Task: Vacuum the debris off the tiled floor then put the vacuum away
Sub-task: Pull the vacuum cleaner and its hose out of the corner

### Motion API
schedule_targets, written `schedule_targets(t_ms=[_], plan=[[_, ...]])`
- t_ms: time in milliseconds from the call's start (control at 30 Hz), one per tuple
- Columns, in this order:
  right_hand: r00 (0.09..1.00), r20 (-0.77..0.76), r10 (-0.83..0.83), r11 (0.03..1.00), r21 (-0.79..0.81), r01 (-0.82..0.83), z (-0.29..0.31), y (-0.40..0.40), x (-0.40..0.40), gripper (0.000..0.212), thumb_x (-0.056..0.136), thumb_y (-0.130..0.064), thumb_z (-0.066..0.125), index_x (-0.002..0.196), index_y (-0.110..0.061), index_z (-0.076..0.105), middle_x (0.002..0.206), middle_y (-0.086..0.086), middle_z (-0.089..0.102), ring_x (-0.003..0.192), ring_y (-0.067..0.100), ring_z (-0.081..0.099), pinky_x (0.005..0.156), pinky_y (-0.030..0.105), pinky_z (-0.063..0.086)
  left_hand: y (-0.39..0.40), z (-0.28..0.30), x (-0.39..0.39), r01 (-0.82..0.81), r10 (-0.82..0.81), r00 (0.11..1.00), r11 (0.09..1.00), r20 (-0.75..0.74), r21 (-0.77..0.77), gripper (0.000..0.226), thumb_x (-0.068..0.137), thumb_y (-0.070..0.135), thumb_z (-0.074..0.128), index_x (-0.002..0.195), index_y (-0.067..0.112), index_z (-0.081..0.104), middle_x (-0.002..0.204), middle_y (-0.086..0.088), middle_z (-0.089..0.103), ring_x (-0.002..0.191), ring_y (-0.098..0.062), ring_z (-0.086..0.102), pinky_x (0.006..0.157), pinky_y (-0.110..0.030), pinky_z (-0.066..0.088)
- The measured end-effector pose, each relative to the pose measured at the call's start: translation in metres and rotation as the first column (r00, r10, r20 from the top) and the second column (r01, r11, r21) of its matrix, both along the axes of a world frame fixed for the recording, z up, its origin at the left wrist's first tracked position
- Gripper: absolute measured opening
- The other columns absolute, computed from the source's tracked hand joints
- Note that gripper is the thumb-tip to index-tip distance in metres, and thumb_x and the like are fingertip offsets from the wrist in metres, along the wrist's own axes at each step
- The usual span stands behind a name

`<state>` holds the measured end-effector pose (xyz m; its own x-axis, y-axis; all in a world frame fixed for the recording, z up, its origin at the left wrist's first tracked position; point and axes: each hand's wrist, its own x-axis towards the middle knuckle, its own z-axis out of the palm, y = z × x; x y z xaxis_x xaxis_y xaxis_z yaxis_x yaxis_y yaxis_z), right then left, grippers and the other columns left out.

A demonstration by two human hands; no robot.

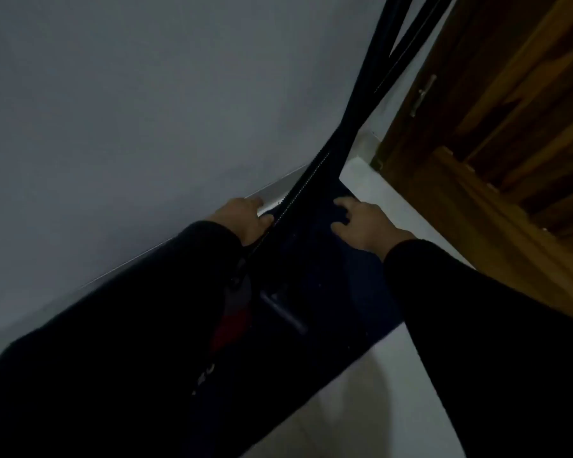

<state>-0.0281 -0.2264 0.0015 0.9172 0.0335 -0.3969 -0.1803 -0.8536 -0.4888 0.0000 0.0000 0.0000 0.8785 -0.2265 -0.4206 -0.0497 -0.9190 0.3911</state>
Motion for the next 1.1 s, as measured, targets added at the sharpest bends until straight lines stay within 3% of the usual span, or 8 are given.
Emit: schedule_targets(t_ms=[167,267,400,567,700,833,967,1100], plan=[[0.956,0.293,-0.011,0.992,0.125,-0.027,-0.064,0.003,0.028,0.079,0.091,-0.027,0.065,0.152,-0.042,0.016,0.136,0.020,0.041,0.124,0.032,0.045,0.106,0.033,0.037,-0.010,-0.077,0.018,0.129,-0.093,0.986,0.953,0.139,-0.274,0.058,0.094,0.032,0.049,0.147,0.032,0.023,0.140,-0.004,0.048,0.126,-0.023,0.046,0.101,-0.022,0.030],[0.926,0.376,-0.035,0.976,0.213,-0.050,-0.091,0.004,0.041,0.084,0.089,-0.025,0.067,0.152,-0.043,0.015,0.144,0.017,0.041,0.132,0.029,0.041,0.110,0.043,0.039,-0.017,-0.111,0.029,0.206,-0.137,0.972,0.888,0.191,-0.410,0.073,0.090,0.027,0.056,0.150,0.028,0.015,0.151,0.003,0.035,0.137,-0.015,0.034,0.114,-0.026,0.023],[0.930,0.362,-0.067,0.910,0.405,-0.092,-0.102,0.007,0.049,0.083,0.090,-0.012,0.067,0.154,-0.029,0.017,0.153,0.007,0.036,0.137,0.017,0.037,0.116,0.034,0.031,-0.017,-0.131,0.032,0.106,-0.030,0.990,0.790,0.135,-0.603,0.074,0.089,0.012,0.060,0.150,0.025,0.019,0.150,0.005,0.035,0.137,-0.010,0.034,0.115,-0.025,0.023],[0.943,0.299,-0.148,0.846,0.532,-0.036,-0.110,0.016,0.065,0.085,0.088,-0.011,0.069,0.152,-0.036,0.019,0.157,0.004,0.029,0.142,0.015,0.028,0.109,0.019,0.023,-0.016,-0.133,0.030,-0.062,0.112,0.994,0.650,0.014,-0.758,0.071,0.085,0.000,0.063,0.146,0.020,0.032,0.142,0.004,0.047,0.130,-0.006,0.043,0.093,0.004,0.028],[0.929,0.342,-0.143,0.851,0.521,-0.061,-0.120,0.020,0.068,0.089,0.087,-0.017,0.072,0.149,-0.049,0.017,0.158,0.005,0.025,0.144,0.019,0.024,0.111,0.025,0.022,-0.015,-0.132,0.028,-0.097,0.170,0.986,0.557,-0.001,-0.825,0.070,0.083,-0.005,0.064,0.143,0.017,0.036,0.130,0.007,0.050,0.120,-0.004,0.047,0.095,-0.001,0.036],[0.913,0.401,-0.070,0.875,0.465,-0.137,-0.126,0.022,0.059,0.089,0.088,-0.021,0.069,0.142,-0.058,0.010,0.162,-0.003,0.018,0.146,0.020,0.016,0.117,0.035,0.016,-0.014,-0.130,0.021,-0.122,0.188,0.982,0.482,-0.033,-0.867,0.072,0.082,-0.009,0.063,0.143,0.016,0.034,0.129,0.007,0.048,0.119,-0.003,0.046,0.082,0.004,0.036],[0.895,0.444,-0.038,0.893,0.416,-0.169,-0.122,0.028,0.049,0.083,0.092,-0.018,0.065,0.144,-0.055,0.013,0.160,-0.002,0.022,0.146,0.017,0.019,0.115,0.030,0.016,-0.009,-0.128,0.020,-0.152,0.153,0.984,0.427,-0.094,-0.891,0.072,0.084,-0.007,0.061,0.144,0.021,0.032,0.134,0.002,0.050,0.119,-0.005,0.049,0.085,-0.001,0.041],[0.869,0.493,0.028,0.876,0.407,-0.259,-0.113,0.046,0.039,0.076,0.090,-0.020,0.067,0.141,-0.055,0.023,0.157,-0.005,0.029,0.144,0.012,0.026,0.117,0.028,0.020,-0.002,-0.126,0.020,-0.224,0.137,0.973,0.332,-0.188,-0.916,0.068,0.089,-0.004,0.055,0.144,0.028,0.032,0.126,-0.003,0.056,0.093,0.008,0.063,0.074,-0.009,0.050]])
